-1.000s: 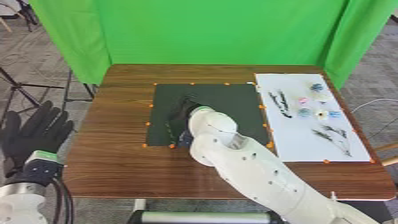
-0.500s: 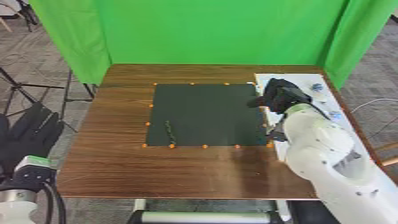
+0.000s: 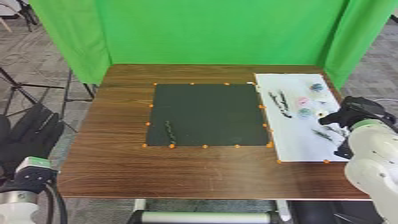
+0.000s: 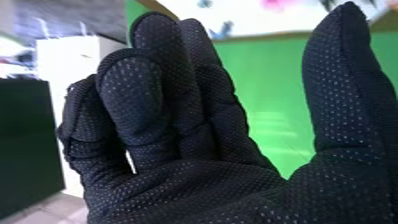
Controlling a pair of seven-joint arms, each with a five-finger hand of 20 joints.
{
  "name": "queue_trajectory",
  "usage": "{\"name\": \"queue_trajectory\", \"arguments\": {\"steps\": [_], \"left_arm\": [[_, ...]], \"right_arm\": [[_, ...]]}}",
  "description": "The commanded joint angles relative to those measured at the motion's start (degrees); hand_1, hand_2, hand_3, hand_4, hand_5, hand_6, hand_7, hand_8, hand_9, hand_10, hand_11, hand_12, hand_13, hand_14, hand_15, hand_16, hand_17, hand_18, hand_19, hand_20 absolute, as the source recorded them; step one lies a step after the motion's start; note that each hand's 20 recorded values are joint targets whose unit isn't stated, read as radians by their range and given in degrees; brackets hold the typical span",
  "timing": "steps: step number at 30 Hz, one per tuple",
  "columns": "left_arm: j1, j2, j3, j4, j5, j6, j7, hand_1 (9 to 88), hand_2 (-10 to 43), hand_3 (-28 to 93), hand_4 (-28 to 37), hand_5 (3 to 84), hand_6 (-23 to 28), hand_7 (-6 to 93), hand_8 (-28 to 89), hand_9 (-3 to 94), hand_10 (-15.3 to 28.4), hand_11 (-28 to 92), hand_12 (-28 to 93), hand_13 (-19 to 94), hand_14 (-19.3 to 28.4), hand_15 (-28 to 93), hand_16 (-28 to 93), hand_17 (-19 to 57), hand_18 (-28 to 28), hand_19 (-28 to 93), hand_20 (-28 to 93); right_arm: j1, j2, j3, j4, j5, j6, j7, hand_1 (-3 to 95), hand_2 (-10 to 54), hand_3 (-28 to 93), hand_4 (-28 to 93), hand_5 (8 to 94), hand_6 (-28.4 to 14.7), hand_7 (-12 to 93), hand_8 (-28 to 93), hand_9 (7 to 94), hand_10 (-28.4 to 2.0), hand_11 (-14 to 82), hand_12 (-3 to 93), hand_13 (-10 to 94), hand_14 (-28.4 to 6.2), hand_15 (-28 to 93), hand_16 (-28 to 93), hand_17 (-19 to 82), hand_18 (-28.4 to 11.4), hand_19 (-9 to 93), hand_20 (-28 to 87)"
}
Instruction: Arrange flowers
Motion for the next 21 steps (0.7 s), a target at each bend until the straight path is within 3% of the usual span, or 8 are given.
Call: {"name": "queue_trajectory", "arguments": {"steps": [1,10,12,21], "left_arm": [[0.74,-0.35,0.45,-0.24,-0.42,0.40,0.55,23.8,12.6,70,-28.3,37.4,7.4,16.6,-11,29.4,13.6,22,8,19,11.9,30,-11,-0.3,9.5,26,7],[0.65,-0.43,0.04,0.01,0.56,-0.37,-0.77,24.2,14.0,70,-28.3,37.4,7.3,16.8,-11,29.3,13.5,22,8,19,11.9,31,-12,-0.3,9.4,26,7],[0.62,-0.40,0.11,-0.12,0.48,0.07,-0.68,24.3,14.0,70,-28.3,37.4,7.3,16.8,-11,29.3,13.5,22,8,19,11.8,30,-12,-0.3,9.4,26,7],[0.55,-0.69,0.23,-0.25,0.14,0.06,-0.98,24.3,14.1,70,-28.3,37.4,7.3,16.7,-11,29.4,13.5,22,8,19,11.8,30,-12,-0.4,9.5,26,7]], "right_arm": [[-3.13,-0.18,1.87,2.66,0.68,-2.56,3.46,30.3,-9.5,63,-24,64.9,-8.7,18,-8,71.1,-18.4,41.2,33.3,66,-16.1,68,34,36,-28.4,89,32],[-4.64,-0.93,2.71,5.13,2.82,-3.22,4.69,37.4,-9.5,65,-28,65.4,-7.9,18,-8,71.0,-17.4,41.8,33.4,66,-15.3,68,34,36,-28.4,89,32],[-4.48,-1.17,2.30,6.09,2.29,-3.44,4.75,38.5,-9.5,66,-28,66.2,-7.6,18,-9,71.8,-17.1,41.6,33.1,67,-15.2,68,35,36,-28.4,89,32],[-5.34,-2.24,2.49,7.15,6.78,2.31,3.38,41.0,-9.5,68,-28,70.6,-5.1,20,-10,75.3,-15.5,41.5,32.8,68,-14.2,67,35,35,-28.1,87,32]]}}
